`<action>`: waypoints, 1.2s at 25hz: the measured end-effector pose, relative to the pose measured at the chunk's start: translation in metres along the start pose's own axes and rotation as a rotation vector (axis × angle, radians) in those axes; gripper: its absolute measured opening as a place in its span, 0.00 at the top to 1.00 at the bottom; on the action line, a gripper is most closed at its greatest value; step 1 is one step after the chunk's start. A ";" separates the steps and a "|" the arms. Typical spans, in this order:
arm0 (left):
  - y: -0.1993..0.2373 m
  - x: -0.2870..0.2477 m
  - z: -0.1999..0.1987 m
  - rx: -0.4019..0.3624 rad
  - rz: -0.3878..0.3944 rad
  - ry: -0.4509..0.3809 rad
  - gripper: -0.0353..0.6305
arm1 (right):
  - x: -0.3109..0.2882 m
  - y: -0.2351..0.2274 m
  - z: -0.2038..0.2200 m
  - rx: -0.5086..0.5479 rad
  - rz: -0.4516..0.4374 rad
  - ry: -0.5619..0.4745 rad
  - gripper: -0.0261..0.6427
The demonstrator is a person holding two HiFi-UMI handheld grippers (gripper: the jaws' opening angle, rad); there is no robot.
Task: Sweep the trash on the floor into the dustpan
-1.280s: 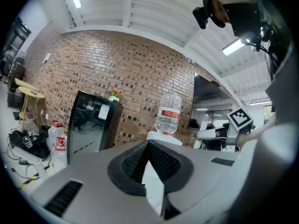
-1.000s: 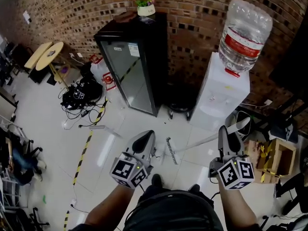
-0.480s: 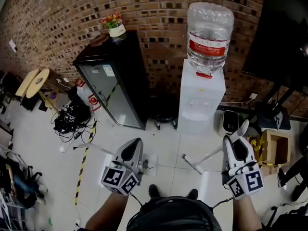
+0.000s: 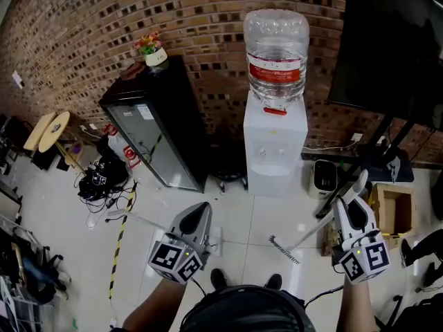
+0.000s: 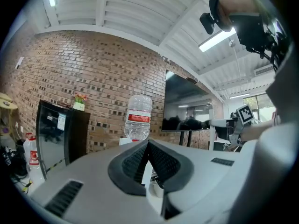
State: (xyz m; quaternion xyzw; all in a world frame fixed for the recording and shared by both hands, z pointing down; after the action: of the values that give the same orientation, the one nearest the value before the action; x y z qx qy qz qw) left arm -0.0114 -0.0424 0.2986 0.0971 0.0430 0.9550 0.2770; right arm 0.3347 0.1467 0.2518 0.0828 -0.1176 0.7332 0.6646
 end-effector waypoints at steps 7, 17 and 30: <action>-0.054 -0.005 0.003 -0.029 -0.022 0.030 0.94 | 0.018 -0.017 -0.008 -0.007 -0.133 0.009 0.80; -0.082 0.001 -0.010 -0.065 -0.023 -0.010 0.94 | 0.020 -0.012 -0.026 -0.041 -0.215 0.019 0.80; -0.010 0.059 -0.047 -0.069 0.074 -0.061 0.94 | 0.026 0.081 -0.028 -0.046 -0.079 0.038 0.80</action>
State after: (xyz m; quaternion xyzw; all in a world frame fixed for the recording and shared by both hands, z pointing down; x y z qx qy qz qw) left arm -0.0650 -0.0034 0.2605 0.1180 -0.0021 0.9621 0.2459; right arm 0.2529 0.1723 0.2268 0.0584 -0.1184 0.7049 0.6969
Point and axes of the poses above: the fingertips, and each gripper's own axes: x backward along the fingers, y to its left, z out of its underside, the point moved 10 cm from there along x, backward along the fingers, and after that the axes turned 14 degrees about -y, right-handed, at the moved point
